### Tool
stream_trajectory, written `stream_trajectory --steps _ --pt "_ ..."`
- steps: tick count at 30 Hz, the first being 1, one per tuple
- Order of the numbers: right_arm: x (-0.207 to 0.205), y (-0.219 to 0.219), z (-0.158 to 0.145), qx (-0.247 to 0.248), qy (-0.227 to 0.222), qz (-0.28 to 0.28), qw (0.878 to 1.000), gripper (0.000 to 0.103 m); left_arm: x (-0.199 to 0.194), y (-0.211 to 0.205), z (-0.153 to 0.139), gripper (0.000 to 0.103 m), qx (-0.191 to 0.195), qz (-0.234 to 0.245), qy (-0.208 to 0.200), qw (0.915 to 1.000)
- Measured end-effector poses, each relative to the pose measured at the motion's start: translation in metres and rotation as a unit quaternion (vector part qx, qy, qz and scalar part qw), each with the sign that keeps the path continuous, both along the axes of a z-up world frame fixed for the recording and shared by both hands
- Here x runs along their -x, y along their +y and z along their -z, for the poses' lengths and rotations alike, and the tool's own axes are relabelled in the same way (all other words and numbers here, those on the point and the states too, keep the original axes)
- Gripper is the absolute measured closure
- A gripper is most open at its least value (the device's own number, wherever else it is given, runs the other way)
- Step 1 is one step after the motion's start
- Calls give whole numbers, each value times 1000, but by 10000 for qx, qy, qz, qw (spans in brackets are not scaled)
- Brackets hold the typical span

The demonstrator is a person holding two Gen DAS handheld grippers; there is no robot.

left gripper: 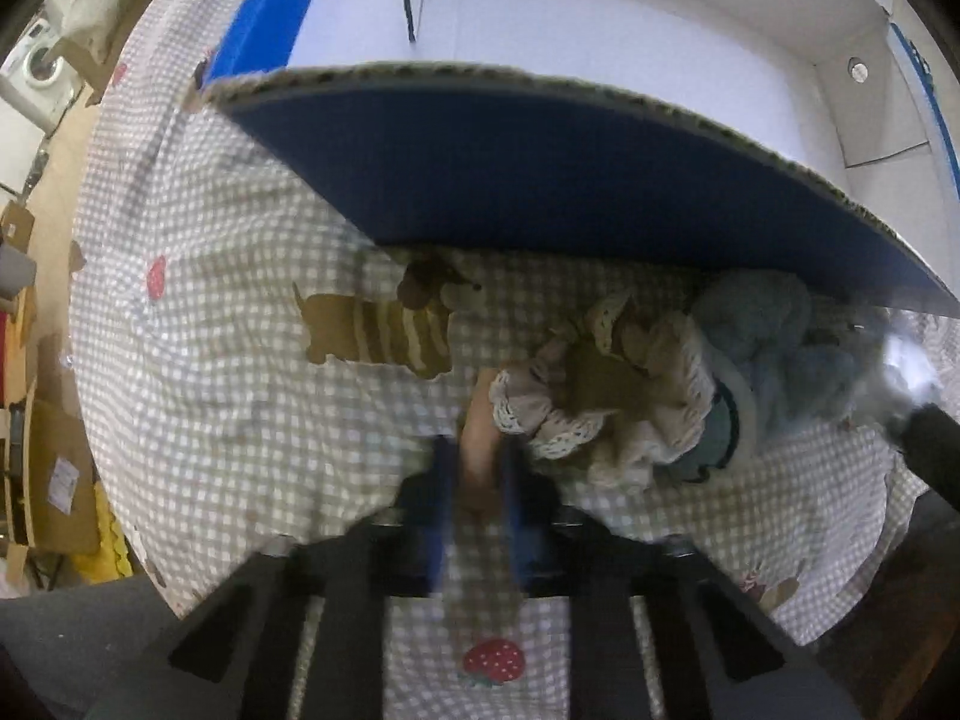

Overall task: Organize soft objects
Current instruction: 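Grasp the tan sponge with the left tool while the right tool grasps the plastic bag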

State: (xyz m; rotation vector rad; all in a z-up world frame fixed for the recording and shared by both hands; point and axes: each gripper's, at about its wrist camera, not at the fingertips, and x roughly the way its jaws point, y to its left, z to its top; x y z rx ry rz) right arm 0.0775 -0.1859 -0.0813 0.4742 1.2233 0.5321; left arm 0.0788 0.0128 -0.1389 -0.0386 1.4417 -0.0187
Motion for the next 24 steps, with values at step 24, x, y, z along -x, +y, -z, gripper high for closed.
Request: stream_trajectory --steps 24 --pt "17 -14 -2 402 -264 67 9988 85 34 34 -58 98 235 -498 -831 9950"
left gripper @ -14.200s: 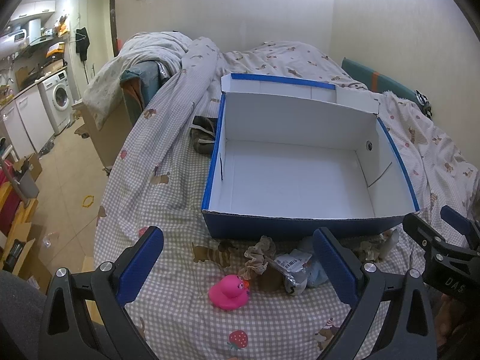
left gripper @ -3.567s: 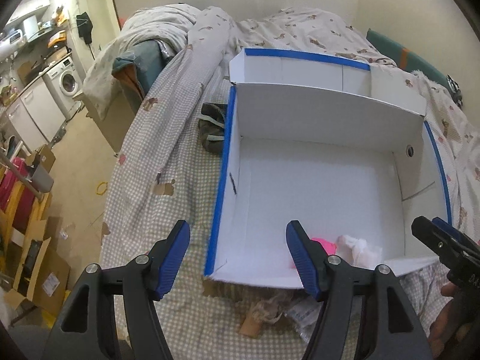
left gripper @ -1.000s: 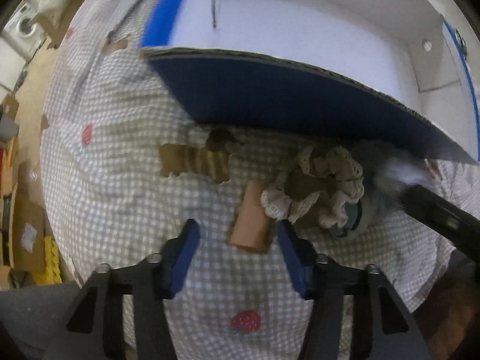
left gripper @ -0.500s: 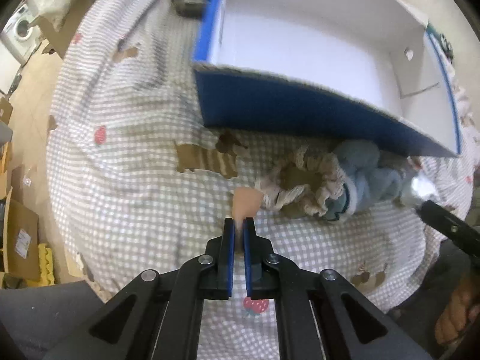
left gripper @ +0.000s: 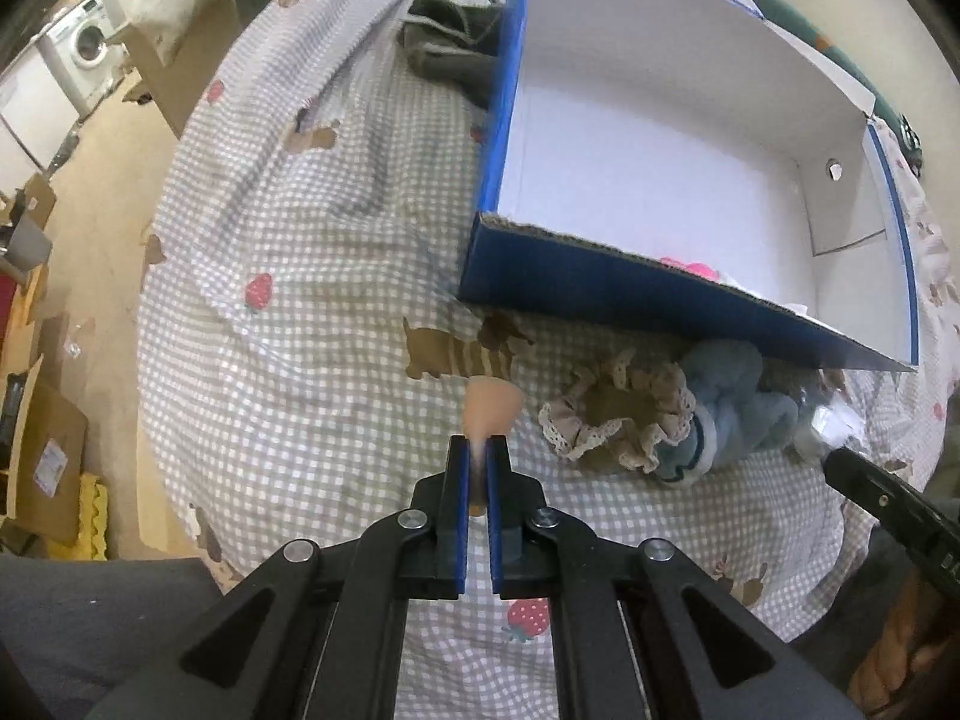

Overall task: Organize soft objects
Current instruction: 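Grasp the tan sponge with the left tool while the right tool grasps the plastic bag, then carry the tan sponge into the box and open the left tool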

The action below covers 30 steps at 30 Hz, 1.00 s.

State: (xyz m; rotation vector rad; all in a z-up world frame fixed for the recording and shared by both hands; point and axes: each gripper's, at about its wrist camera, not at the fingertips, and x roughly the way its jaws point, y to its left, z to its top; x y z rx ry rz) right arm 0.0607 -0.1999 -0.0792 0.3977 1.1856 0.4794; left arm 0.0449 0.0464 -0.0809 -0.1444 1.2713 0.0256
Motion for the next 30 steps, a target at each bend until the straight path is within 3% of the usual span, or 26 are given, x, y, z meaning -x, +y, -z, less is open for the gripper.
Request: stream_trajectory --steps 8,12,16,23,30 --pt "10 -2 -22 -14 -255 -80 9996 85 10 0 -31 98 -59 -89 -305 9995" --pt "18 -12 -37 17 -424 -73 9991 85 13 1 -59 98 -39 -212 -671 9975" --pt "17 -22 -50 120 -600 -31 9981 85 11 -6 -84 98 -311 -141 -1125 9931" --pt "-1 -30 -73 264 -960 33 9950 85 -13 -14 -114 98 -706 -68 -1578 9849" --pt "-34 -27 -81 482 -1212 139 9914 85 -46 -32 -125 98 -898 135 -1766 9801"
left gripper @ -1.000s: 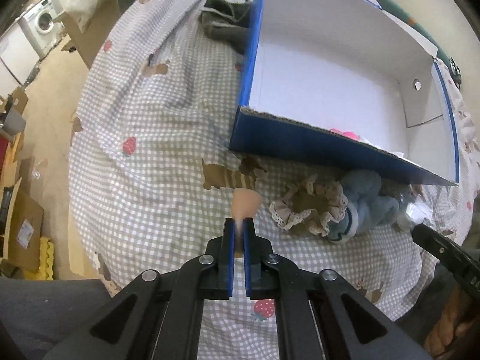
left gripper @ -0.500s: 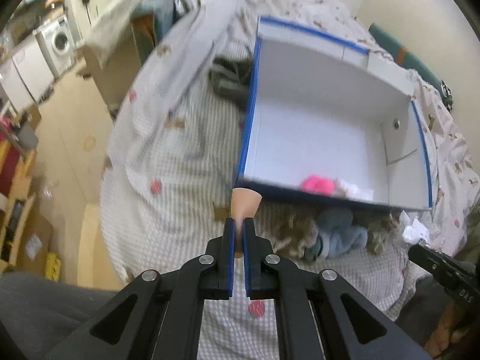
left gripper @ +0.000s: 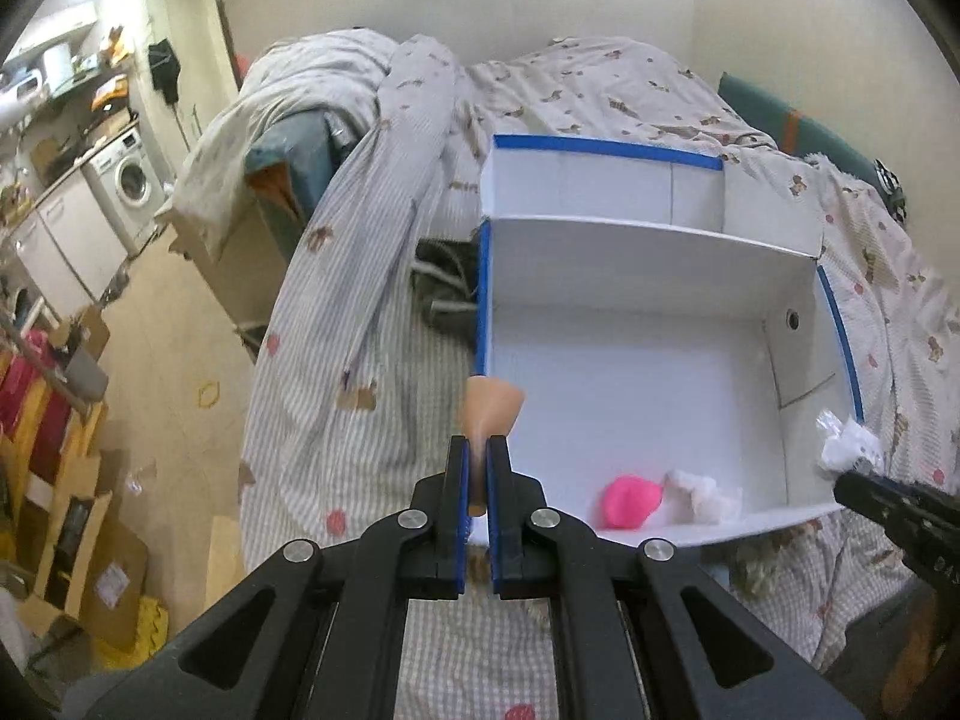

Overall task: Organize soft objects
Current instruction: 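Carry the tan sponge into the box and open the left tool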

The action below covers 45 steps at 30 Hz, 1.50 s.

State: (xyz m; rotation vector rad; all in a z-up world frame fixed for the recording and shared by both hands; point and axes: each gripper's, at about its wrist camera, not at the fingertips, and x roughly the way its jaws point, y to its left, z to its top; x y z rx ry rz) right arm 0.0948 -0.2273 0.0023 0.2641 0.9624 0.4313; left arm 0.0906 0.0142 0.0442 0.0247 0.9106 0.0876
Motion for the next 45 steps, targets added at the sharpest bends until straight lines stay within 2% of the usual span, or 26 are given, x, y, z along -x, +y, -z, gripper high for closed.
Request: stream_trajectory --steps 11,15,20,25,28,45 --pt "-51 7 17 195 -117 124 9997 85 -48 -50 20 98 -220 416 37 9989" --pt "-59 9 31 494 -65 77 9987 85 -73 -59 43 98 -264 302 255 9989" --pt "-64 10 44 581 90 30 9983 85 -92 -66 70 98 -153 243 373 9989" --pt "-69 15 61 868 321 -20 9957 85 -93 -60 89 98 -172 69 415 9990" --pt "-72 15 65 864 409 -23 9954 85 -98 -57 96 98 -78 47 528 9986" --pt "-82 24 72 925 578 -42 9940 85 -92 -59 98 97 -36 129 527 9985"
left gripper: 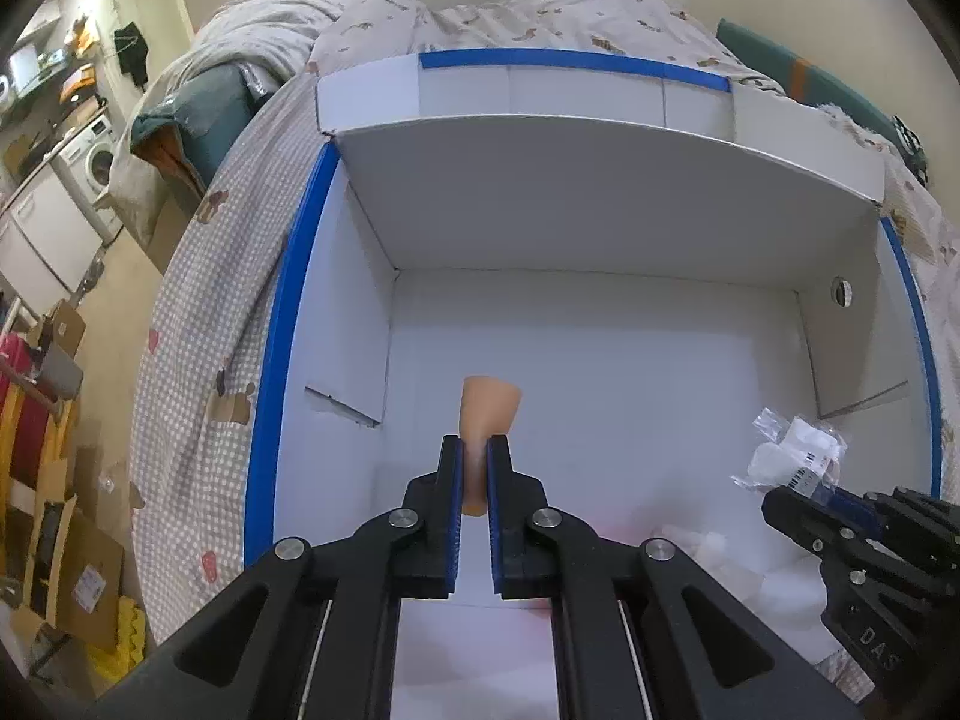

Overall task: Organize soft objects
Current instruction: 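Carry the tan sponge into the box and open the left tool, then lower the plastic bag into the box and open the right tool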

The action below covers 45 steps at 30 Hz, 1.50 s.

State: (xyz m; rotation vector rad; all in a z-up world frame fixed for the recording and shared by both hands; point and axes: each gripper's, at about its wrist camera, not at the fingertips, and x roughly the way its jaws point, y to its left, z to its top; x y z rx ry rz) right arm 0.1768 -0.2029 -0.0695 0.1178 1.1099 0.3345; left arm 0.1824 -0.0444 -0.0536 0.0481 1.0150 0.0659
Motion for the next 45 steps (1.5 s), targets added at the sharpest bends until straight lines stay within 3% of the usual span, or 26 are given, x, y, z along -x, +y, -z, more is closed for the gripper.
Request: stream_trajectory --steps 3,8,10,12,14,17,18,20,21,22,32,45 --pt "1 0 0 31 -14 -18 10000 85 1 -3 1 87 -26 50 16 10000" --pt "1 1 0 60 -16 -30 10000 84 3 -5 2 84 -43 79 56 9999" --pt "0 1 0 67 -12 -18 10000 84 4 -6 2 77 -15 85 78 9999" --pt "0 1 1 59 -4 0 10000 84 4 -6 2 50 -42 43 72 10000" --pt "0 0 0 22 -13 15 10000 84 6 -6 -1 39 -149 -57 -45 9999" --pt "0 -1 -4 11 -147 84 9999 81 7 -6 -4 39 -135 -35 -126 9998" --pt "0 -2 -5 -26 -166 119 9998 73 7 -6 -4 39 -134 -11 -119 9998" --pt "0 -6 -9 -154 -234 220 9994 45 7 -7 -5 38 -146 -1 -149 9998" --pt "1 -9 -12 -227 -334 276 9988 24 7 -6 -5 38 -140 -1 -163 9998" --pt "2 -10 -16 -290 -458 327 9980 20 7 -6 -6 38 -135 -7 -167 9998" --pt "1 -8 -18 -186 -515 267 9981 20 7 -7 -7 38 -63 101 -138 9998" --pt "29 -14 -39 -129 -942 303 9950 20 35 1 -35 38 -228 95 -357 9991"
